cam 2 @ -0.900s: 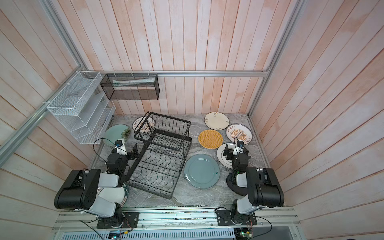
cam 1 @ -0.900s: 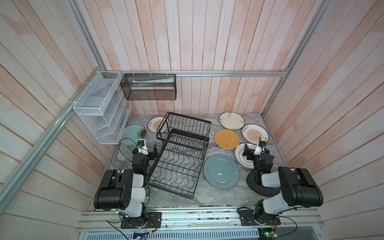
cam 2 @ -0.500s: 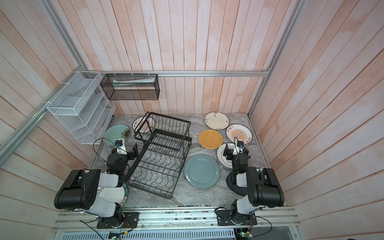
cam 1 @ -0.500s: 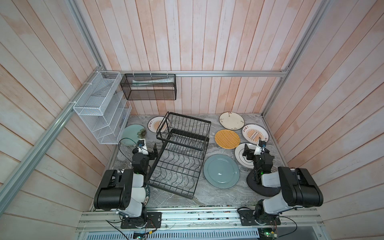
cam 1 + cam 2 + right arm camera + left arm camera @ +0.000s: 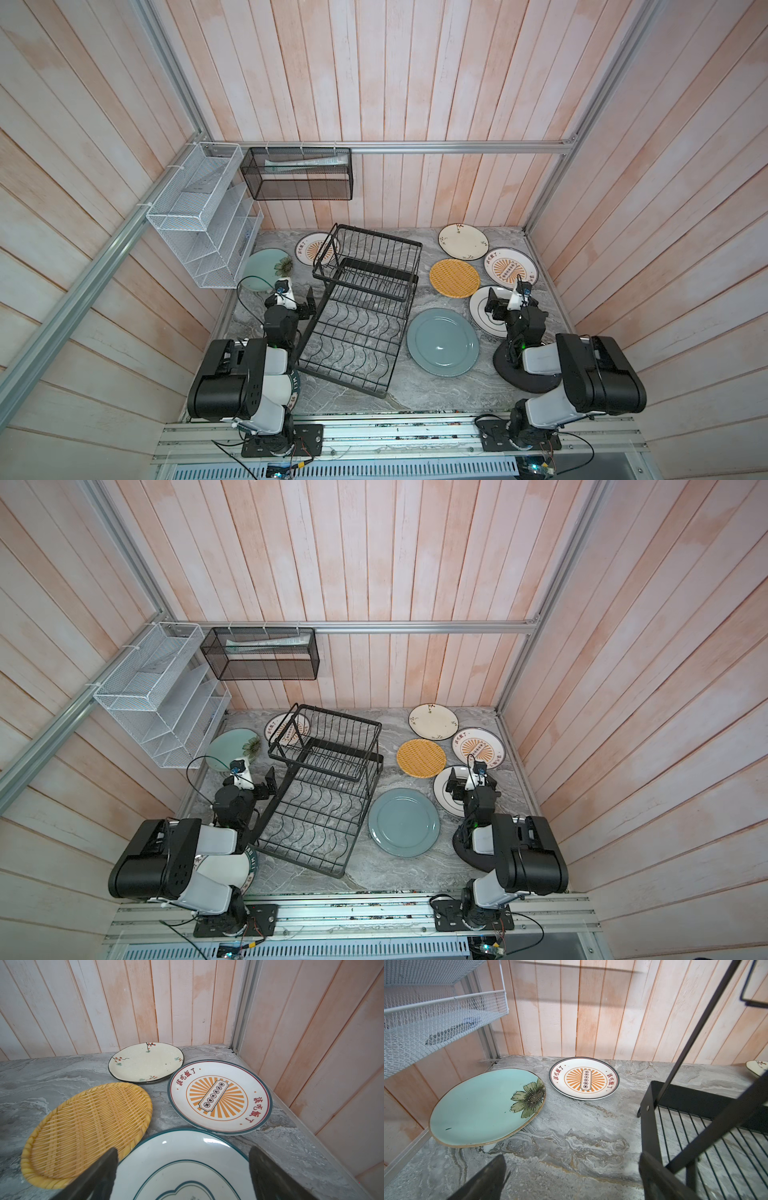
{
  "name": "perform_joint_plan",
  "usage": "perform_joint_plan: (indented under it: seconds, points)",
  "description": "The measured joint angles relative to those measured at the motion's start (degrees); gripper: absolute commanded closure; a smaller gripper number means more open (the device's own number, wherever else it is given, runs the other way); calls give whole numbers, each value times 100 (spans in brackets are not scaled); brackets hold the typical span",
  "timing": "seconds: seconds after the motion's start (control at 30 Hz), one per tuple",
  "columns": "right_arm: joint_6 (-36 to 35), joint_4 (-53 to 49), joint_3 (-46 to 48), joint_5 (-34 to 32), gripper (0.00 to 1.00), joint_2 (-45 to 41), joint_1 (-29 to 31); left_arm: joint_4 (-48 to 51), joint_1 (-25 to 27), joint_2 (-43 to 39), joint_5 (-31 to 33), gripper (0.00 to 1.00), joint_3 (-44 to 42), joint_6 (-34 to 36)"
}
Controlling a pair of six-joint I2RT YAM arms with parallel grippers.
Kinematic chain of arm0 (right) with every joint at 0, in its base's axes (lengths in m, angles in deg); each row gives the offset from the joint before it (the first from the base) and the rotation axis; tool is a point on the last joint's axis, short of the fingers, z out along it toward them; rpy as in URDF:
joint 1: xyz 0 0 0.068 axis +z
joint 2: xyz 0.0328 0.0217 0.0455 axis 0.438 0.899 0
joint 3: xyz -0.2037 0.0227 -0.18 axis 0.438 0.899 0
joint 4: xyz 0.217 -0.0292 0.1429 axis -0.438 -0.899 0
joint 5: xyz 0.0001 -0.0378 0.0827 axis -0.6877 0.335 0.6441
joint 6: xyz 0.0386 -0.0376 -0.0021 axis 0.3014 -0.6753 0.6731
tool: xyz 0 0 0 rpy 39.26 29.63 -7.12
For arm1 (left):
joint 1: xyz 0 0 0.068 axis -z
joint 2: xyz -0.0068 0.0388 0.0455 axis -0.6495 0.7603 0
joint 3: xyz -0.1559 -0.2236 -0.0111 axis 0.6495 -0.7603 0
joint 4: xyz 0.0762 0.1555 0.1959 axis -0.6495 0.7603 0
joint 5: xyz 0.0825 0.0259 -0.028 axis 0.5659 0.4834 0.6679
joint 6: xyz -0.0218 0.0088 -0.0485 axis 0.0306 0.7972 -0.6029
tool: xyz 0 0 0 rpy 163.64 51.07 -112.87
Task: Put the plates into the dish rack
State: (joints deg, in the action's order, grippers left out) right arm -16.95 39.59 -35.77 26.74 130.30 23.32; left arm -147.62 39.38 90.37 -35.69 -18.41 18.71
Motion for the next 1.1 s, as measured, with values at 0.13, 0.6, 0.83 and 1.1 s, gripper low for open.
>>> perform_joint_plan:
  seconds: [0.13, 0.6, 0.83, 1.1]
  points:
    - [2, 0, 0, 0, 2, 0, -2, -2, -173, 0, -146, 0, 0, -35]
    - [2122, -2994, -1502, -695, 2, -3165, -4, 4319, -42, -2621, 1220, 0, 1849, -1930]
    - [3801, -4382, -1274, 575, 2, -3556, 308, 6524, 229, -3504, -275, 0, 1952, -2520]
    - [4024, -4699, -1115, 1008, 10, -2879, 2702, 7453, 1021, -3467, -966, 4, 1716, -2551]
